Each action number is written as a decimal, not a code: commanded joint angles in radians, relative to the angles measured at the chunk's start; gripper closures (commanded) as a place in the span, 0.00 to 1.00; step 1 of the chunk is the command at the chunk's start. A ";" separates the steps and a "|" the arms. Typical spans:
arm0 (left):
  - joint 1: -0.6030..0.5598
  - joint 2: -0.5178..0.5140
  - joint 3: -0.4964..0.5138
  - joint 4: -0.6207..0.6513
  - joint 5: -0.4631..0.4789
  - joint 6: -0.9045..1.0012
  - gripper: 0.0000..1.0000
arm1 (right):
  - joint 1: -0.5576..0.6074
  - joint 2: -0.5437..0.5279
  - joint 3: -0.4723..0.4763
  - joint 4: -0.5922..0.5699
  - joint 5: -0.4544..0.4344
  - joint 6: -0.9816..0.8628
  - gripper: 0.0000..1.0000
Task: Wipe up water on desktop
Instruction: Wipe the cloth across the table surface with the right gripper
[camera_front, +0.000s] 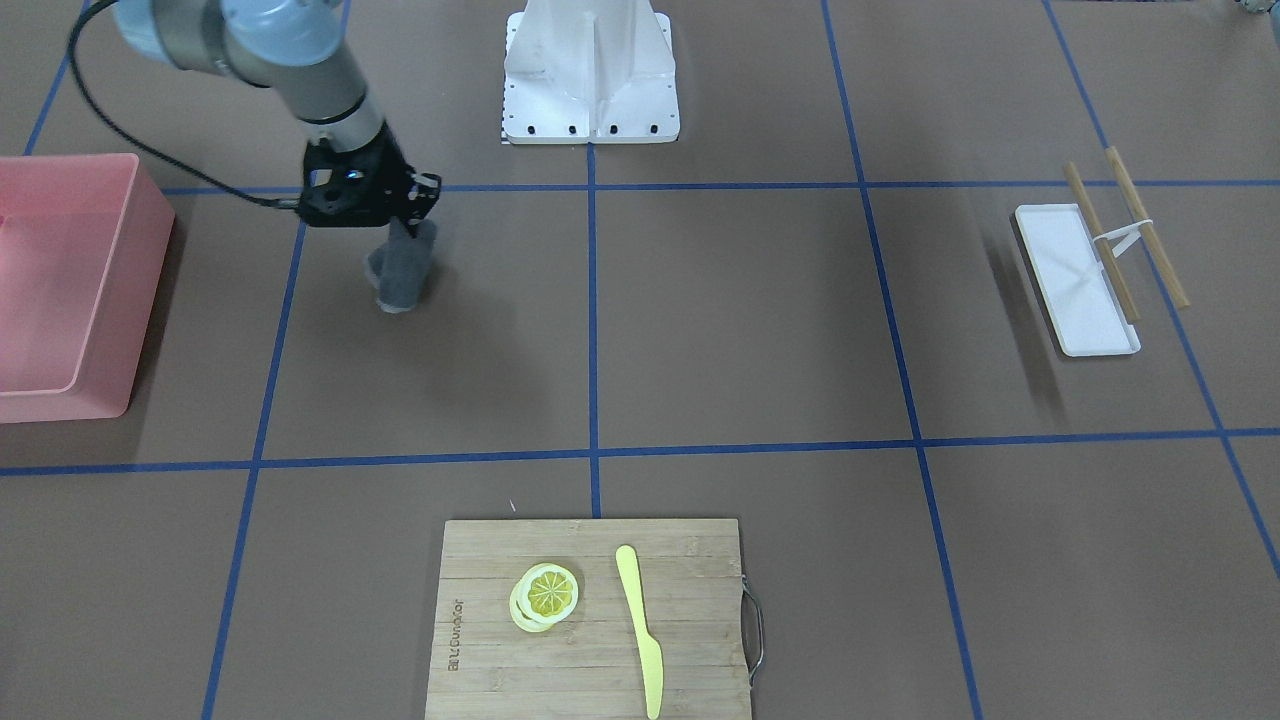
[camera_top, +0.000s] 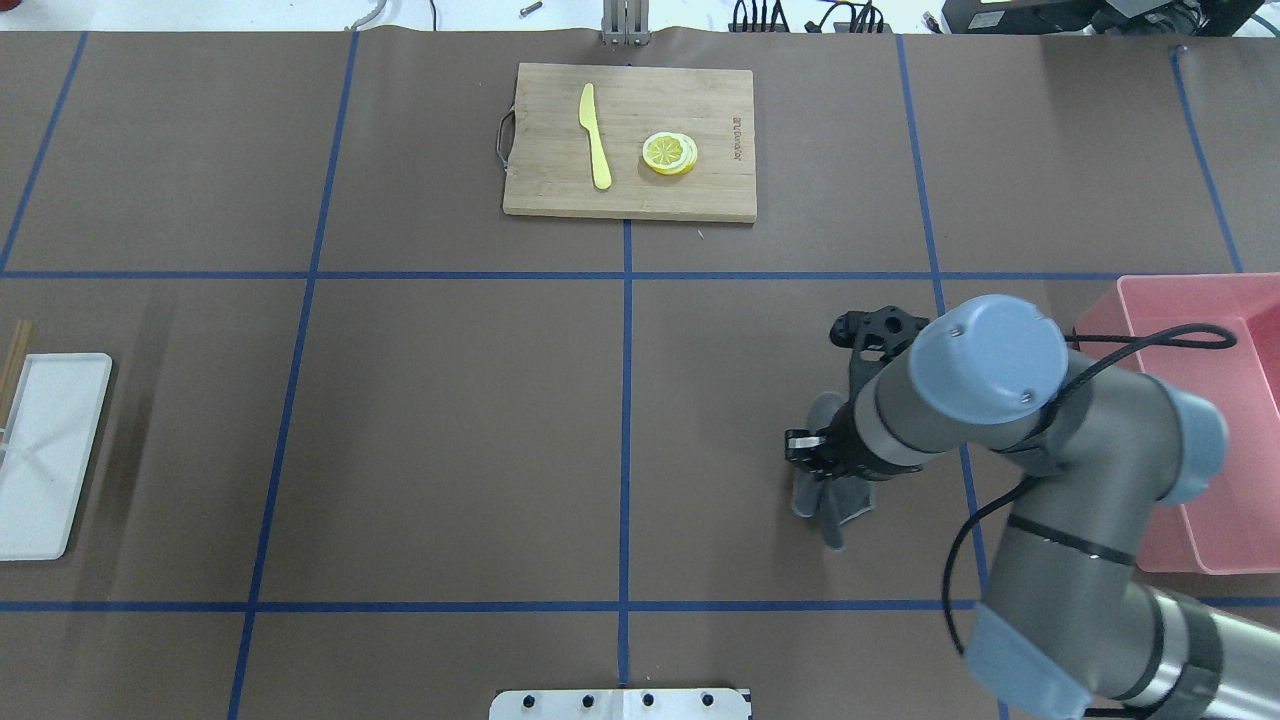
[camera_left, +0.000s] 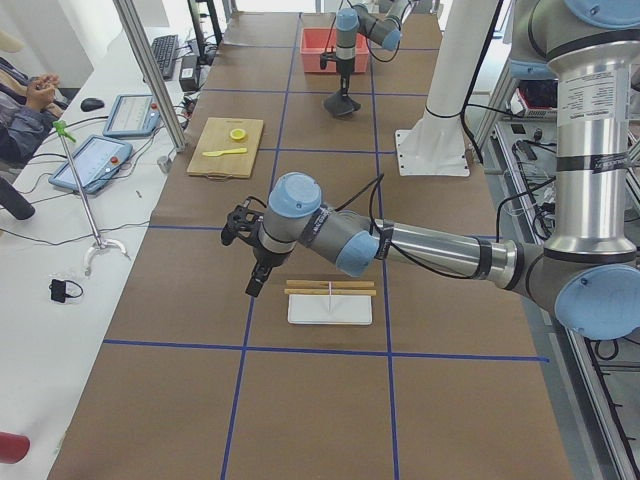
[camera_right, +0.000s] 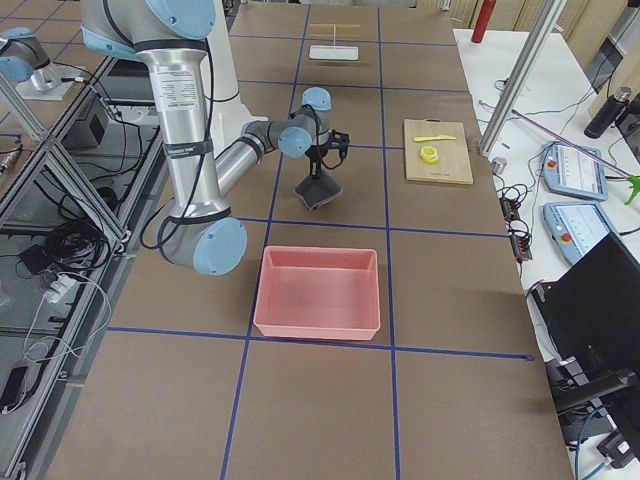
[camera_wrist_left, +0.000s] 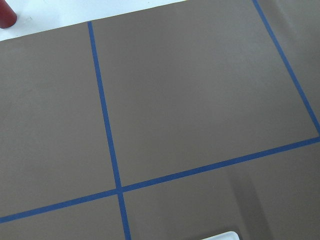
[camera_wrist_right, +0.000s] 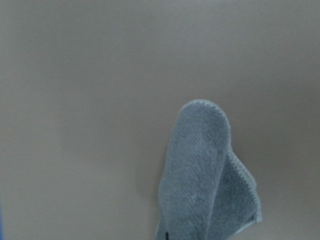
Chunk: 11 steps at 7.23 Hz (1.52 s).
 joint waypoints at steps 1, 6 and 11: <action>-0.001 -0.001 0.021 0.002 0.017 0.036 0.02 | -0.075 0.130 -0.008 -0.133 -0.075 0.063 1.00; -0.001 -0.024 0.031 0.127 0.050 0.099 0.02 | 0.190 -0.265 0.116 -0.131 0.047 -0.378 1.00; -0.002 -0.027 0.023 0.127 0.048 0.099 0.02 | 0.121 -0.092 0.028 -0.138 0.097 -0.259 1.00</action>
